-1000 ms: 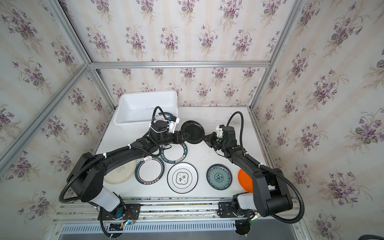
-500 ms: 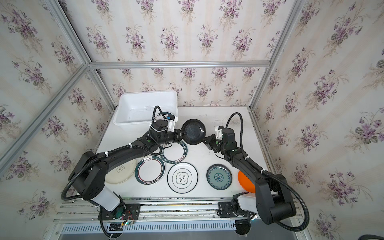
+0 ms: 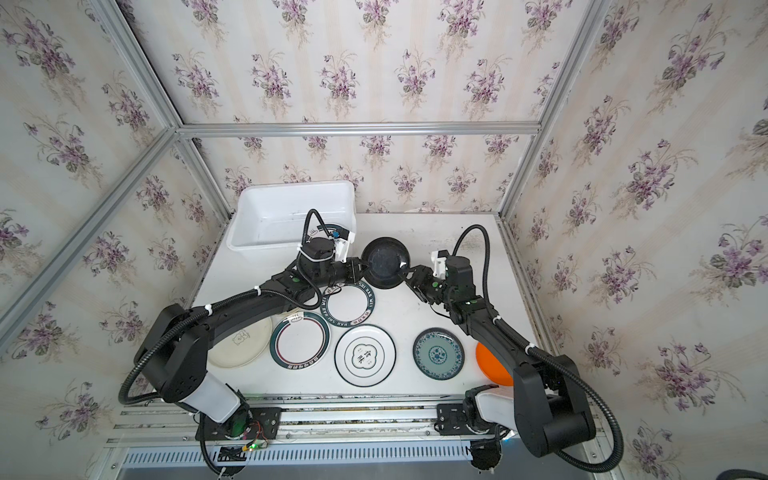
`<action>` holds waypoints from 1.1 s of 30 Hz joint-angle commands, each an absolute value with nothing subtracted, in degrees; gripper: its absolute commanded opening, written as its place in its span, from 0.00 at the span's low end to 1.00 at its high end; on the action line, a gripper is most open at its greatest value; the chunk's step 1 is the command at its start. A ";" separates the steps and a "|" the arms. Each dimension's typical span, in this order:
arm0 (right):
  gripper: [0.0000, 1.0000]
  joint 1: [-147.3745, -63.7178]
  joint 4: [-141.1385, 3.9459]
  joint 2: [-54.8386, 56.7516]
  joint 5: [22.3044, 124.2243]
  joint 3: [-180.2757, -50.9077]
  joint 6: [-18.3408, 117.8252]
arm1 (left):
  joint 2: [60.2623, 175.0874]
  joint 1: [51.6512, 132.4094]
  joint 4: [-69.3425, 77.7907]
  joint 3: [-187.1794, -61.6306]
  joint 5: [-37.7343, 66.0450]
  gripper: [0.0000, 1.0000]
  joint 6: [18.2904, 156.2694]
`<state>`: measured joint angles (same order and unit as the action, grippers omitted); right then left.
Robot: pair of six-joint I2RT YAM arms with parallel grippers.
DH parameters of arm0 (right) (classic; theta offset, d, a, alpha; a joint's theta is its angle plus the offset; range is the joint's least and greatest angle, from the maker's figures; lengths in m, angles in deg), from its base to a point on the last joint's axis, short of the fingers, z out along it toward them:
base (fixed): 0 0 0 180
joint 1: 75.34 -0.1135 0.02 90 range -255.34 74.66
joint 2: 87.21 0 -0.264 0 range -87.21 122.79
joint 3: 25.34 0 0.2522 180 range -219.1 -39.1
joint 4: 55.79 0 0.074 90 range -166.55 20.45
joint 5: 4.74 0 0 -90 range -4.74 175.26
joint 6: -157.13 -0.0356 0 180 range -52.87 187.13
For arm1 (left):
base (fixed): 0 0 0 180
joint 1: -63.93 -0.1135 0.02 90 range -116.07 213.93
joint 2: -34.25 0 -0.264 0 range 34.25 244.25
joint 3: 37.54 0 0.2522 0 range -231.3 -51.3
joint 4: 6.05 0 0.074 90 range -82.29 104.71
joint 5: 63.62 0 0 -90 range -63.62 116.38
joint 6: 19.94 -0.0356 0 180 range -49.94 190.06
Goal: Place the plates into the plastic bin on the countertop
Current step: Place the plate in the plastic bin.
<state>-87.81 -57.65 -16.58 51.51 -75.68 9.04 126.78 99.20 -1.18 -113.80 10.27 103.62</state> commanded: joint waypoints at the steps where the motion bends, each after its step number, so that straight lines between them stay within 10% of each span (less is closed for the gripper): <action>1: 0.75 -87.91 -55.74 -17.92 51.82 -75.49 10.35 | 126.42 99.02 -1.64 -115.02 11.06 0.00 102.44; 33: 0.89 -87.82 -57.32 -11.15 47.47 -78.56 20.41 | 121.38 78.38 10.78 -125.57 21.86 0.00 99.49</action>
